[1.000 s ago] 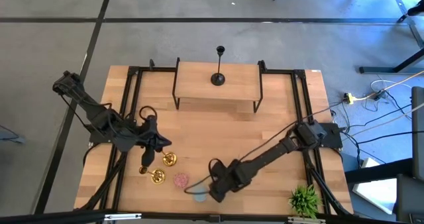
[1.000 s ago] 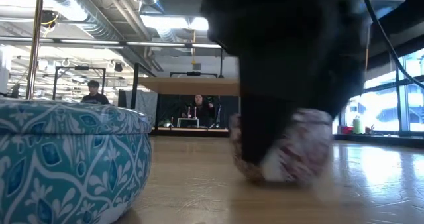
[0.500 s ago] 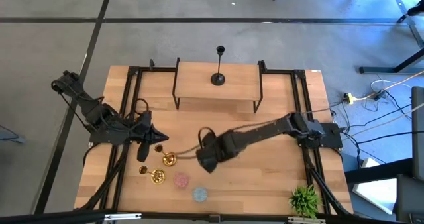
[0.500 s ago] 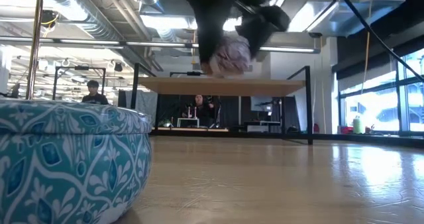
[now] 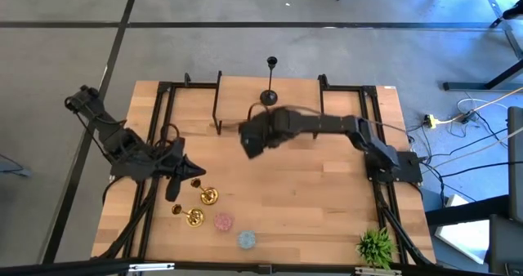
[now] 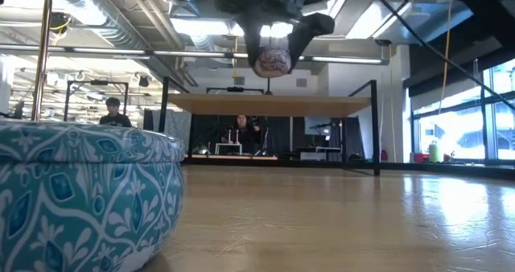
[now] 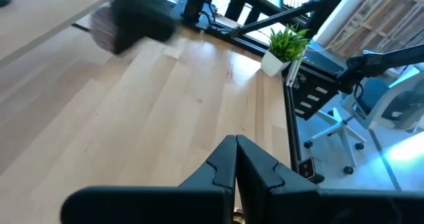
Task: Pick & Place candle stick holders
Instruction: Put the red candle on the shelf
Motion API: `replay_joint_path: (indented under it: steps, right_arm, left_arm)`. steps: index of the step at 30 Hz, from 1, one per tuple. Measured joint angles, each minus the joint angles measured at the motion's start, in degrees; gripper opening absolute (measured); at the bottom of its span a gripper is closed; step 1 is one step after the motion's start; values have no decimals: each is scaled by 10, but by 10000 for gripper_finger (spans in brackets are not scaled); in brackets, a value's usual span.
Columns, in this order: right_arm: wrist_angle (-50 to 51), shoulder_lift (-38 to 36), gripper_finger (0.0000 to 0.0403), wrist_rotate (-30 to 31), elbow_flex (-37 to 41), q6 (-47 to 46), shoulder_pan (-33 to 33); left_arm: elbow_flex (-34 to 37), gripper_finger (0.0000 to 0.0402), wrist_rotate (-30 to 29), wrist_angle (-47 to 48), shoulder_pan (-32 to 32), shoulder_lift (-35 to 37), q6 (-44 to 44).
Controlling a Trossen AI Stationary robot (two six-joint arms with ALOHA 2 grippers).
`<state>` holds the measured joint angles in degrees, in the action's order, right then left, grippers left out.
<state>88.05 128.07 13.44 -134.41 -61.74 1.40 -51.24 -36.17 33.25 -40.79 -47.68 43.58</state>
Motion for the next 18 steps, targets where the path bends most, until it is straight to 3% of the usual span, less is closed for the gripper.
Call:
replay_joint_path:
  steps: [8, 18]
  right_arm:
    - [4, 0, 305, -53, -6, -6, -84]
    - [-31, 0, 305, -49, -6, -4, -119]
  left_arm:
    - [0, 1, -30, -1, -29, 0, 14]
    - [0, 2, -65, -1, -65, 0, 27]
